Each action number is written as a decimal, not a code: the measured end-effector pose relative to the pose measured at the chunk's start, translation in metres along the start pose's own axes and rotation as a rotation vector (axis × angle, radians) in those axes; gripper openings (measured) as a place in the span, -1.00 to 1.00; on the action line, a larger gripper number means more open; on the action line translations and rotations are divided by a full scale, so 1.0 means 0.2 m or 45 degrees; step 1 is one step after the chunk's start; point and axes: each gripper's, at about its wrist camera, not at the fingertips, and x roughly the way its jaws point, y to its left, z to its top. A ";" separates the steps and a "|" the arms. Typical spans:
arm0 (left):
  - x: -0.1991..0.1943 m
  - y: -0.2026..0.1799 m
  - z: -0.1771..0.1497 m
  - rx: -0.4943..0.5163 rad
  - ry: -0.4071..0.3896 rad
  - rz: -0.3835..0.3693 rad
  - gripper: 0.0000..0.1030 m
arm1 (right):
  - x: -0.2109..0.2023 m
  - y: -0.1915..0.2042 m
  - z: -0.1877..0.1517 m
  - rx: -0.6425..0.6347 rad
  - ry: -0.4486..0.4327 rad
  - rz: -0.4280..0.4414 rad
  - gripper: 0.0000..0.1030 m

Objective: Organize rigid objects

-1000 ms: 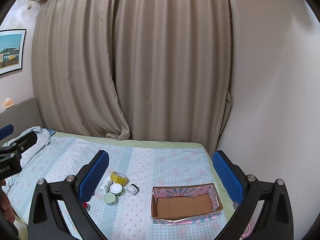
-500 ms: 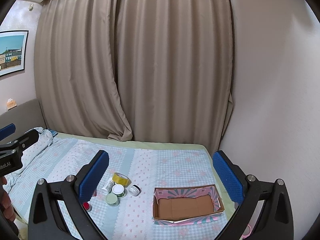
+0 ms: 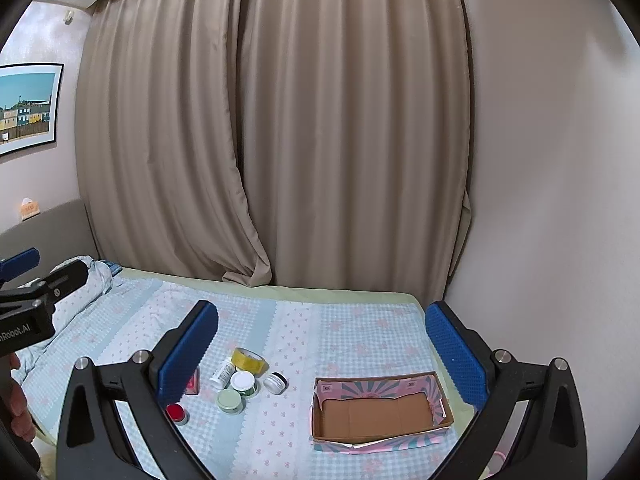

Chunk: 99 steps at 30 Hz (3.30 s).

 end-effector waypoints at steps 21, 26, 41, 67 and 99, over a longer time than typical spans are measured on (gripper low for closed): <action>-0.03 0.00 -0.02 -0.013 0.004 0.015 0.99 | -0.02 0.00 0.01 0.038 -0.004 0.017 1.00; -0.04 0.01 -0.02 -0.025 0.007 0.024 0.99 | -0.01 -0.03 0.00 0.088 -0.007 0.064 1.00; -0.03 0.00 -0.02 -0.035 0.008 0.078 0.99 | 0.00 -0.06 -0.02 0.103 -0.025 0.052 1.00; 0.91 0.79 -0.43 -0.298 0.604 0.108 0.99 | 1.05 0.43 -0.22 0.203 0.513 0.327 1.00; 2.74 0.87 -1.60 -0.328 1.197 0.142 0.67 | 2.91 0.84 -1.33 0.414 1.118 0.227 1.00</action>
